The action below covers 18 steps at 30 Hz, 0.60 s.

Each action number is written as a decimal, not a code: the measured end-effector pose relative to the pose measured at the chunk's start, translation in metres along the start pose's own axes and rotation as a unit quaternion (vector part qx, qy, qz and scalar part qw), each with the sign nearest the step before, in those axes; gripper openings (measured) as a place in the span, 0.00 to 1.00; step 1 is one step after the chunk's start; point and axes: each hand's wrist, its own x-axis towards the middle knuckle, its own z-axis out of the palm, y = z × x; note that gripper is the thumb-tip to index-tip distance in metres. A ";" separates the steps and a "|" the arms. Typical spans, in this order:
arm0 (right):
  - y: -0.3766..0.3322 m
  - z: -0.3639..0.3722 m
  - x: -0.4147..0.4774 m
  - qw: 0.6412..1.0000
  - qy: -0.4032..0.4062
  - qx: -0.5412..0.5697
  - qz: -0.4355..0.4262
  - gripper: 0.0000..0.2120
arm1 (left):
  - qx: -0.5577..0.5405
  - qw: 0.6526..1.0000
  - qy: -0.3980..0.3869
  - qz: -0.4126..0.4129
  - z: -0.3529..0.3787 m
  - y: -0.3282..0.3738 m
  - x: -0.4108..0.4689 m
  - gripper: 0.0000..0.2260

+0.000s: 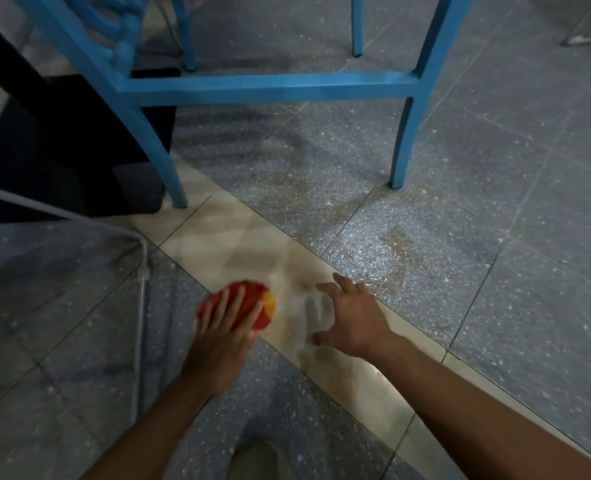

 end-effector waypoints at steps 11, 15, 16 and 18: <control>0.015 0.029 -0.032 0.999 -0.030 0.013 0.027 0.50 | -0.151 0.959 0.056 -0.232 -0.040 -0.008 0.028 0.32; 0.020 0.022 -0.037 0.999 -0.023 0.012 0.030 0.49 | -0.120 0.977 0.016 -0.174 -0.073 0.029 0.111 0.30; 0.020 0.019 -0.036 1.000 -0.018 0.002 0.025 0.49 | -0.103 0.984 0.005 -0.146 -0.072 0.036 0.118 0.30; 0.023 0.013 -0.034 1.000 -0.009 -0.013 0.021 0.50 | -0.066 0.994 0.000 -0.087 -0.063 0.048 0.115 0.29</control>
